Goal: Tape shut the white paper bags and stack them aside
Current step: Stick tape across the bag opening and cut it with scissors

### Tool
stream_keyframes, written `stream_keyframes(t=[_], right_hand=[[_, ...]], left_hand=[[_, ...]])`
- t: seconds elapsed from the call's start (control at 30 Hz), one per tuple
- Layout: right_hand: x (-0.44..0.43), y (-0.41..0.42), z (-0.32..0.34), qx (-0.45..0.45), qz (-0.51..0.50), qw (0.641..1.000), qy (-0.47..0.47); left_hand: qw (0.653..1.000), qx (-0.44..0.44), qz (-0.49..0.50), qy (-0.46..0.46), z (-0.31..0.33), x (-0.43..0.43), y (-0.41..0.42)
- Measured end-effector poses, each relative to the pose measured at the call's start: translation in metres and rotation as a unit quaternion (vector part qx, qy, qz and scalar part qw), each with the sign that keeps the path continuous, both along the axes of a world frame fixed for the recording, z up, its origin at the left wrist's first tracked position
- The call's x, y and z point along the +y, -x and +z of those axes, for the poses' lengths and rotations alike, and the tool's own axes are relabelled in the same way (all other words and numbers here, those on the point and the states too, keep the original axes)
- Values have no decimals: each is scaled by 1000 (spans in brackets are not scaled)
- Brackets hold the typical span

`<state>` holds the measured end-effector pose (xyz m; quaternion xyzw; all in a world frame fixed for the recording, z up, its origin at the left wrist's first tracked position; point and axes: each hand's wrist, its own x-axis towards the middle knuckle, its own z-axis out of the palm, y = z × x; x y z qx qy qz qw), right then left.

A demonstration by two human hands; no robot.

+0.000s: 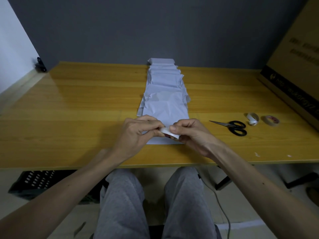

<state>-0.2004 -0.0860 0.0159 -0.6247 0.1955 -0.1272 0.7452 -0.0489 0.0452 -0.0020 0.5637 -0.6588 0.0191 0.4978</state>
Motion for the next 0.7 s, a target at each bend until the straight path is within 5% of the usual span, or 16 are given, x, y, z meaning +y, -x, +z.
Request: stream_keyframes(t=[0.17,0.4,0.57,0.7], right_hand=[[-6,3,-2,-54,31,998,-20],[-7,6,4,-52,-39,990,127],[-4,6,9,-42,-51,978,200],[-1,6,11,-52,-48,974,215]], left_hand=[[999,36,39,8,1,-3,-3],[971,217,-15,-103,1,-5,4],[984,94,125,-87,2,-9,16],[987,9,134,-89,4,-16,16]])
